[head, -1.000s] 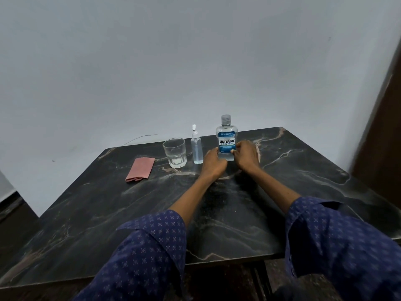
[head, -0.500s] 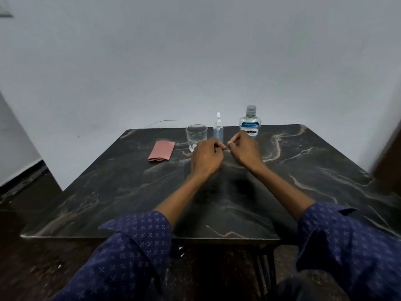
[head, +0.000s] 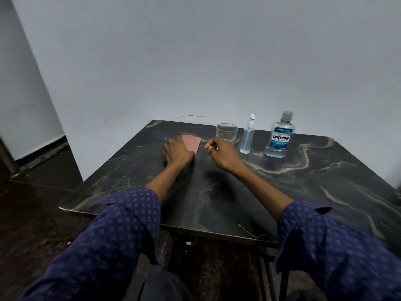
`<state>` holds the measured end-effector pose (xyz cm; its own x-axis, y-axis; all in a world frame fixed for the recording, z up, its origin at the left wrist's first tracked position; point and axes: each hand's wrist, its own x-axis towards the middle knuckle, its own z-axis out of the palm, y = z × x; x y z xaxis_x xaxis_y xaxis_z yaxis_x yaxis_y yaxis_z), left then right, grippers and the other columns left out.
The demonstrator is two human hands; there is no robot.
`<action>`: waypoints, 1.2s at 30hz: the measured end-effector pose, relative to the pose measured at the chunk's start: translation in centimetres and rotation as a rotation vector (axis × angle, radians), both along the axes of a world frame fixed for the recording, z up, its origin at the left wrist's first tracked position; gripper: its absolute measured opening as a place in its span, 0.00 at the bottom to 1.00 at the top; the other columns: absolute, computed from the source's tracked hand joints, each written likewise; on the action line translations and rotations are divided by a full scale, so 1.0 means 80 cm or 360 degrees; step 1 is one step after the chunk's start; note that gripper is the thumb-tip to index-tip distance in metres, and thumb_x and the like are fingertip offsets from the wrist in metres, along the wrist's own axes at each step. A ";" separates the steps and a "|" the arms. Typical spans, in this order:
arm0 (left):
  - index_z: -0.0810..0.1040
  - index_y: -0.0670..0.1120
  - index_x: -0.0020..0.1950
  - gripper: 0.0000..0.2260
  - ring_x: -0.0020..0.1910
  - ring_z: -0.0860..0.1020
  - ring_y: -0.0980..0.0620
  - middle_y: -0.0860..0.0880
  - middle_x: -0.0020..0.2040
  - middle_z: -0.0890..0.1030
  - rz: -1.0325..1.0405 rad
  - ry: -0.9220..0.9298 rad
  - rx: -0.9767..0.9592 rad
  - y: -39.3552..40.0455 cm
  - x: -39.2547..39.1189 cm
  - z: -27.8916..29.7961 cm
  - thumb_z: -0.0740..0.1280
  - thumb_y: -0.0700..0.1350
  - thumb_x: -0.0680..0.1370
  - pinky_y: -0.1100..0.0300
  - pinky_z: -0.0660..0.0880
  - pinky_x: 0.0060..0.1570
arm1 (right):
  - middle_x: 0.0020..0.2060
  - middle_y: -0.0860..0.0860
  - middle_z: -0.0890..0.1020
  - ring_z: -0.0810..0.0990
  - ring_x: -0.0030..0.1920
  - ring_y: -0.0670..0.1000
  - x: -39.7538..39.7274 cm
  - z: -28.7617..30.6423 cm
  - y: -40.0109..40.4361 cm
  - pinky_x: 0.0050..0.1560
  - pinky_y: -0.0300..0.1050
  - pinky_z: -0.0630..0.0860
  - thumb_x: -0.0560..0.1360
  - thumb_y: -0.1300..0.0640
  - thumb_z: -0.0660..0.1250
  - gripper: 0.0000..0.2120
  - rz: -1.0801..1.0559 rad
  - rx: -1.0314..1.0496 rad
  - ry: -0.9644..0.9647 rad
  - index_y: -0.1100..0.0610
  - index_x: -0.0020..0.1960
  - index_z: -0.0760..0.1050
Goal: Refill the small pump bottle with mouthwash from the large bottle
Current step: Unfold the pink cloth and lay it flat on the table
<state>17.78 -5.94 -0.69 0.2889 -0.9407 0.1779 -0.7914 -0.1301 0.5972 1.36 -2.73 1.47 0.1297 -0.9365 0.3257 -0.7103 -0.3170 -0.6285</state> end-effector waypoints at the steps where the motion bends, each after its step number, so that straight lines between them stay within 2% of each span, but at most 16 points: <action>1: 0.72 0.44 0.78 0.34 0.75 0.70 0.35 0.37 0.75 0.74 0.0007 0.0007 0.0014 -0.005 0.005 0.002 0.78 0.52 0.75 0.46 0.69 0.73 | 0.54 0.53 0.86 0.83 0.53 0.53 0.001 -0.002 -0.001 0.54 0.46 0.76 0.81 0.66 0.61 0.10 0.0009 -0.0003 -0.0008 0.58 0.54 0.81; 3: 0.79 0.44 0.71 0.29 0.71 0.77 0.39 0.40 0.70 0.80 -0.0020 0.0105 0.0046 -0.012 0.013 0.007 0.80 0.50 0.73 0.49 0.74 0.69 | 0.51 0.53 0.86 0.83 0.51 0.53 -0.001 -0.004 -0.003 0.50 0.44 0.75 0.80 0.67 0.61 0.11 0.0011 -0.0015 -0.0021 0.60 0.54 0.81; 6: 0.89 0.41 0.56 0.14 0.59 0.84 0.44 0.42 0.57 0.87 -0.0023 0.0454 0.0043 -0.016 0.020 0.013 0.80 0.41 0.71 0.52 0.81 0.58 | 0.48 0.51 0.85 0.82 0.50 0.52 -0.006 -0.008 -0.004 0.46 0.42 0.74 0.79 0.68 0.61 0.11 0.0012 -0.0016 -0.0078 0.60 0.53 0.81; 9: 0.89 0.38 0.45 0.05 0.50 0.86 0.44 0.39 0.48 0.88 -0.0040 0.0637 -0.0087 -0.006 0.012 0.018 0.77 0.40 0.73 0.50 0.82 0.52 | 0.50 0.53 0.85 0.84 0.54 0.57 -0.010 -0.010 -0.004 0.57 0.54 0.81 0.80 0.69 0.60 0.12 0.0011 0.0020 -0.0238 0.60 0.53 0.80; 12: 0.86 0.45 0.40 0.05 0.49 0.85 0.48 0.43 0.49 0.89 -0.0116 0.0682 -0.0259 0.011 0.002 0.028 0.74 0.39 0.76 0.53 0.82 0.54 | 0.53 0.58 0.85 0.84 0.57 0.59 -0.010 -0.012 -0.001 0.62 0.59 0.81 0.80 0.70 0.59 0.12 -0.0013 0.0032 -0.0392 0.60 0.54 0.80; 13: 0.85 0.48 0.41 0.06 0.52 0.85 0.48 0.44 0.51 0.88 -0.0130 0.0658 -0.0290 0.016 0.000 0.032 0.74 0.39 0.76 0.52 0.82 0.56 | 0.54 0.58 0.85 0.84 0.57 0.58 -0.009 -0.012 0.001 0.62 0.58 0.81 0.80 0.69 0.60 0.12 -0.0020 0.0049 -0.0433 0.59 0.54 0.79; 15: 0.84 0.48 0.50 0.06 0.59 0.83 0.46 0.45 0.59 0.85 -0.0159 0.0502 -0.0285 0.023 -0.001 0.035 0.74 0.39 0.76 0.51 0.81 0.60 | 0.53 0.57 0.86 0.83 0.54 0.56 -0.009 -0.015 0.005 0.60 0.55 0.80 0.79 0.69 0.60 0.12 -0.0030 0.0095 -0.0459 0.56 0.53 0.79; 17: 0.82 0.46 0.60 0.15 0.64 0.79 0.43 0.42 0.65 0.80 -0.0246 0.0300 -0.0225 0.024 -0.001 0.031 0.75 0.39 0.75 0.51 0.78 0.63 | 0.54 0.57 0.85 0.82 0.52 0.54 -0.010 -0.019 0.007 0.60 0.54 0.80 0.78 0.71 0.59 0.15 -0.0028 0.0152 -0.0459 0.57 0.54 0.79; 19: 0.81 0.44 0.64 0.18 0.66 0.77 0.40 0.39 0.67 0.77 -0.0342 0.0139 -0.0222 0.023 -0.004 0.023 0.76 0.39 0.75 0.50 0.76 0.65 | 0.53 0.56 0.84 0.81 0.51 0.53 -0.010 -0.023 0.008 0.59 0.53 0.80 0.77 0.73 0.57 0.17 -0.0020 0.0202 -0.0469 0.59 0.56 0.79; 23: 0.81 0.44 0.66 0.17 0.71 0.73 0.39 0.40 0.72 0.73 -0.0332 -0.0101 -0.0233 0.015 -0.011 0.002 0.75 0.42 0.78 0.47 0.74 0.68 | 0.52 0.58 0.85 0.81 0.51 0.51 -0.016 -0.028 0.009 0.54 0.48 0.78 0.76 0.74 0.57 0.18 -0.0007 0.0209 -0.0435 0.64 0.58 0.80; 27: 0.84 0.43 0.58 0.08 0.69 0.75 0.37 0.38 0.71 0.74 -0.0265 -0.0121 -0.0320 0.008 -0.009 -0.009 0.72 0.41 0.80 0.46 0.75 0.67 | 0.52 0.55 0.85 0.82 0.52 0.51 -0.025 -0.029 0.001 0.53 0.45 0.78 0.76 0.73 0.58 0.19 -0.0019 0.0222 -0.0377 0.62 0.59 0.81; 31: 0.83 0.41 0.53 0.04 0.62 0.78 0.41 0.40 0.63 0.80 -0.0312 0.0148 -0.0442 0.006 -0.010 -0.005 0.70 0.39 0.80 0.51 0.75 0.60 | 0.50 0.53 0.85 0.84 0.53 0.53 -0.027 -0.027 -0.002 0.58 0.47 0.81 0.78 0.71 0.61 0.15 0.0001 0.0198 -0.0377 0.58 0.56 0.81; 34: 0.83 0.42 0.47 0.04 0.51 0.80 0.48 0.43 0.51 0.84 -0.0373 0.0640 -0.0499 0.012 -0.014 0.014 0.69 0.37 0.79 0.54 0.76 0.55 | 0.51 0.52 0.85 0.84 0.53 0.51 -0.030 -0.023 0.002 0.60 0.49 0.82 0.81 0.65 0.68 0.08 -0.0008 0.0126 -0.0384 0.58 0.57 0.83; 36: 0.79 0.46 0.41 0.08 0.45 0.78 0.50 0.46 0.42 0.81 -0.0435 0.1008 -0.0438 0.021 -0.014 0.032 0.68 0.36 0.79 0.54 0.75 0.50 | 0.51 0.50 0.85 0.83 0.51 0.49 -0.033 -0.020 0.009 0.59 0.47 0.81 0.80 0.62 0.71 0.07 -0.0036 0.0029 -0.0374 0.58 0.57 0.83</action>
